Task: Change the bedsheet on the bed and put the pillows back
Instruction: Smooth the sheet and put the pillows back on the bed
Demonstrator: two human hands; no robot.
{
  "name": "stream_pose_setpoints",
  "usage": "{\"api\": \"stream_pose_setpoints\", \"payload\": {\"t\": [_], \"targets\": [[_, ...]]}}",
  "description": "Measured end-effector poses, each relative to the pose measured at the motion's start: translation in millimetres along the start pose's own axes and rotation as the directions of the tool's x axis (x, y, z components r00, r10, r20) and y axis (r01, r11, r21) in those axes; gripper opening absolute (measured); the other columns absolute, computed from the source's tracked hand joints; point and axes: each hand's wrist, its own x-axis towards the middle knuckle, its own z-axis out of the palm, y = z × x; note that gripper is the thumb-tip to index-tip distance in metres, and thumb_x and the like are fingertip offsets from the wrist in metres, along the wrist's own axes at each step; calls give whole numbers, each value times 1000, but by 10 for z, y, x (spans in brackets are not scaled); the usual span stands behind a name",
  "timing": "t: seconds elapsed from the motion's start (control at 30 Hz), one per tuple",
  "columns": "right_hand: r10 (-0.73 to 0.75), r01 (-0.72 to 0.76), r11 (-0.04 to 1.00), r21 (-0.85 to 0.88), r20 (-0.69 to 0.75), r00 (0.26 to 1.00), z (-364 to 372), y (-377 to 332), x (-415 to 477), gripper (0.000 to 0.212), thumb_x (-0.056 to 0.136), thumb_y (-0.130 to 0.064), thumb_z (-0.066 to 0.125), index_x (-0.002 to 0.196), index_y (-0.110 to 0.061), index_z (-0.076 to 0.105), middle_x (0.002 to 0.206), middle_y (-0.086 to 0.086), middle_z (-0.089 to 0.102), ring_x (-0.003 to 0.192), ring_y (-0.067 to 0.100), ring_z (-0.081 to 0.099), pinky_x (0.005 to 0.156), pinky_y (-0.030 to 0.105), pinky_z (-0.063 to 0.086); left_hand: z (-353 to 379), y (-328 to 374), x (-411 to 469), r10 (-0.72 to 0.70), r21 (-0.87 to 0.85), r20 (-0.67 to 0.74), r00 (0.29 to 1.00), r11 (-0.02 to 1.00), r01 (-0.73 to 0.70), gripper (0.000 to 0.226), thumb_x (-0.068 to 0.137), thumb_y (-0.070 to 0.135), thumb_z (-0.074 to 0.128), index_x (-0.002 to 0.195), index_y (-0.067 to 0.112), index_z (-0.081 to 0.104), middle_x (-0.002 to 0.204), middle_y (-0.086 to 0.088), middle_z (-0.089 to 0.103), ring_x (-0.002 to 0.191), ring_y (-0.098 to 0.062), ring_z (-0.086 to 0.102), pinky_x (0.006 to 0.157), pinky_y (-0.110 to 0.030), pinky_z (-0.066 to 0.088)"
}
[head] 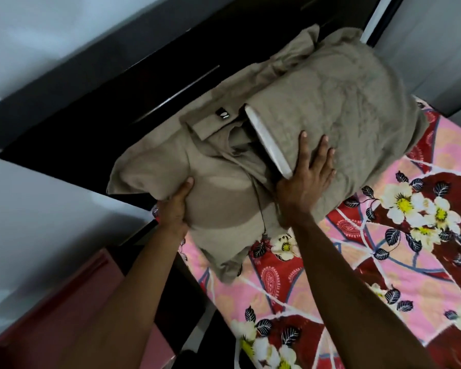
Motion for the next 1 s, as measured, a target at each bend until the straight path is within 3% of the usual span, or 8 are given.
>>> {"api": "stream_pose_setpoints", "payload": {"t": [0.3, 0.4, 0.57, 0.67, 0.73, 0.8, 0.9, 1.0], "targets": [[-3, 27, 988, 151, -155, 988, -333, 66, 435, 105, 60, -4, 58, 157, -32, 28, 162, 10, 30, 148, 36, 27, 116, 54, 25, -386, 582, -208, 197, -87, 111, 974, 978, -189, 64, 72, 23, 88, 130, 12, 64, 130, -6, 67, 122, -25, 62, 105, -45, 46], [-26, 54, 983, 173, -164, 986, -314, 163, 474, 104, 62, -1, 58, 158, -29, 28, 162, 11, 30, 147, 37, 27, 116, 54, 26, -665, 372, -28, 150, 16, 5, 989, 989, -150, 67, 69, 30, 91, 129, 16, 65, 127, -2, 69, 119, -22, 64, 106, -44, 46], [-2, 12, 999, -38, 263, 965, -63, 153, 478, 118, 78, -37, 78, 158, -36, -8, 169, 6, -6, 155, 33, 2, 116, 68, 18, -1023, -211, 221, -3, 174, -276, 961, 983, 53, 103, 56, 74, 82, 137, 17, 55, 135, -7, 63, 120, -28, 62, 106, -50, 47], [-18, 29, 999, -24, 362, 932, -34, 112, 416, 120, 78, -48, 76, 156, -40, -15, 168, 4, -13, 155, 32, -5, 117, 67, 11, -616, -20, -299, 392, 558, -486, 781, 827, -68, 98, 67, 63, 77, 138, 2, 47, 135, -23, 52, 121, -44, 52, 102, -52, 43], [-72, 43, 995, 92, 348, 935, -67, 188, 280, 112, 79, -59, 68, 157, -42, -11, 169, 2, -11, 155, 27, -6, 119, 61, 5, -340, 125, -551, 766, 729, -230, 600, 544, -415, 70, 77, 39, 74, 126, -6, 52, 122, -28, 54, 113, -44, 53, 99, -49, 42], [-147, 85, 974, 211, 296, 944, -130, 340, 158, 100, 81, -72, 56, 159, -40, 3, 170, 2, 0, 156, 23, 2, 121, 54, 8, 1, 264, -638, 871, 721, 115, 478, 258, -643, 55, 81, 29, 71, 121, -5, 54, 119, -24, 55, 113, -38, 50, 102, -41, 36], [-85, 47, 944, 328, 105, 991, -269, 592, 214, 77, 85, -73, 51, 150, -33, 41, 157, 4, 39, 141, 24, 39, 112, 42, 37, 674, 496, -606, 784, 594, 420, 458, 144, -792, 52, 84, 34, 70, 123, 2, 57, 122, -16, 56, 114, -33, 51, 99, -35, 36], [224, -226, 893, 389, 51, 973, -364, 812, 468, 73, 83, -71, 53, 140, -27, 52, 139, 9, 53, 125, 28, 50, 100, 37, 42, 1401, 792, -439, 696, 567, 529, 485, 134, -812, 60, 82, 48, 66, 127, 8, 58, 122, -14, 58, 112, -32, 56, 95, -38, 42]]}}
